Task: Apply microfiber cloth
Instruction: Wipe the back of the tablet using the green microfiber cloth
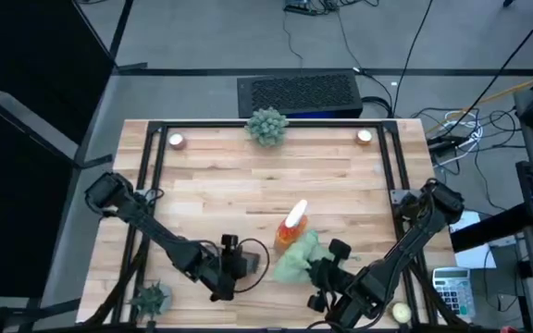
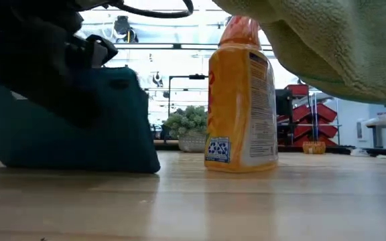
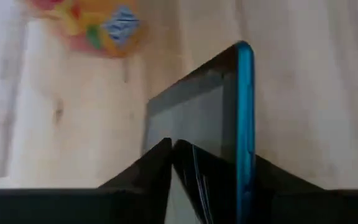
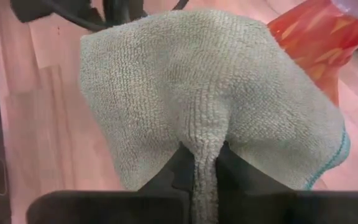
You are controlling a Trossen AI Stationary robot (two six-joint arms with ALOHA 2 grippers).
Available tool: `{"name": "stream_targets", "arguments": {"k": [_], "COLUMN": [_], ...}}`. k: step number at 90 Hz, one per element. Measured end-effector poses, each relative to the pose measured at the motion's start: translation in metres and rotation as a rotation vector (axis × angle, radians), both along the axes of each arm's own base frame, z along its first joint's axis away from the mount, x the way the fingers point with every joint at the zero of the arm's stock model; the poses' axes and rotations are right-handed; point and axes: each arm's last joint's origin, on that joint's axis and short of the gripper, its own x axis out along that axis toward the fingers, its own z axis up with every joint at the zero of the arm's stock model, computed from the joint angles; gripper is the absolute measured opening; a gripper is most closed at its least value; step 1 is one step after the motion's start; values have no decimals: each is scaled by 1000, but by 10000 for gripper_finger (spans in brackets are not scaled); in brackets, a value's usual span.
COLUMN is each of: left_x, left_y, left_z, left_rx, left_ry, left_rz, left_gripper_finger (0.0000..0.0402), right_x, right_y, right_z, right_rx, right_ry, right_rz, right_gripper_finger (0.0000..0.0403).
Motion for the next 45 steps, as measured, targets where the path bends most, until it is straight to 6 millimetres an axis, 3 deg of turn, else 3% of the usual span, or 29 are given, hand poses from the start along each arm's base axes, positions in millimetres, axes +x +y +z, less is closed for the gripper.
{"name": "stream_targets", "arguments": {"k": [22, 38, 45], "left_x": [1, 1, -3], "left_y": [1, 2, 1], "left_z": [0, 1, 11], "left_rx": [-27, -39, -55], "left_ry": [21, 52, 130], "left_rz": [-12, -19, -6], "left_gripper_finger": [202, 218, 219], "right_x": [4, 7, 12], "right_y": [4, 8, 11], "right_z": [-14, -15, -14], "right_rx": [-17, -1, 4], "right_ry": [22, 4, -21], "right_rz": [-4, 5, 46], "right_gripper_finger": [13, 13, 13]}}
